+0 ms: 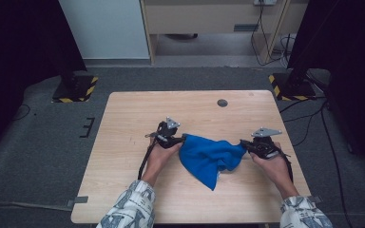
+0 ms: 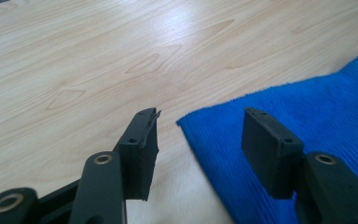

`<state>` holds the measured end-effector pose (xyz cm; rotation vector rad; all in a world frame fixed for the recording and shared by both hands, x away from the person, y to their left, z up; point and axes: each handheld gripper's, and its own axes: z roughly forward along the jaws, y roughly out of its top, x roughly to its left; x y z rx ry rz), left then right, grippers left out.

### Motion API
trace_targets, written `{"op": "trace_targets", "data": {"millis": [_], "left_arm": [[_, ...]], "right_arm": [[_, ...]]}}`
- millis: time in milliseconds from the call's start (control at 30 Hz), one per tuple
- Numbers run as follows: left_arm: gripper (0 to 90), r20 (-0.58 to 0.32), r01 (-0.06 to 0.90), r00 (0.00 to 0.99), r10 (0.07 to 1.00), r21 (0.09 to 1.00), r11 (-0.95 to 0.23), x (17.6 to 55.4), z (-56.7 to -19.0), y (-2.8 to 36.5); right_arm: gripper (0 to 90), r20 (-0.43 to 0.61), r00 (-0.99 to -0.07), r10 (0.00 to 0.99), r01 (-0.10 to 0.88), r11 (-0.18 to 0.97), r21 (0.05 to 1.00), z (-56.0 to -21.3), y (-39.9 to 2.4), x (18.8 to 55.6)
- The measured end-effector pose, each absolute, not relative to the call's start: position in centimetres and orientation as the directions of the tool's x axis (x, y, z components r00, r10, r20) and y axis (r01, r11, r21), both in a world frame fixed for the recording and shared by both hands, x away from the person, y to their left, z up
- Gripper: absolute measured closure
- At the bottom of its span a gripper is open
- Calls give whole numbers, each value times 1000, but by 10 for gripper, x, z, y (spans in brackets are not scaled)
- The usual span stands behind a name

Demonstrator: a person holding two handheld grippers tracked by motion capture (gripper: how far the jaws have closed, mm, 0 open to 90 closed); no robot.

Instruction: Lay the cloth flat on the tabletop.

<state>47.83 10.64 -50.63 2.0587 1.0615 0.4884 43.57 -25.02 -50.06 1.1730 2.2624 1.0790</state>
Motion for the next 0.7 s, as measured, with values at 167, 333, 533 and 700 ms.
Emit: {"op": "trace_targets", "data": {"millis": [167,333,533,700], "left_arm": [[440,-4,550,565,825,748,-373,494,-520,99],[429,-14,565,566,825,735,-375,498,-527,95],[421,-27,585,564,825,719,-376,501,-531,93],[496,-21,571,583,812,721,-392,498,-531,92]], "right_arm": [[874,29,-589,807,532,361,766,-506,-245,436],[874,36,-591,806,532,356,769,-508,-242,437],[874,48,-588,807,536,345,771,-507,-242,437],[874,45,-587,808,534,345,772,-506,-244,438]]}}
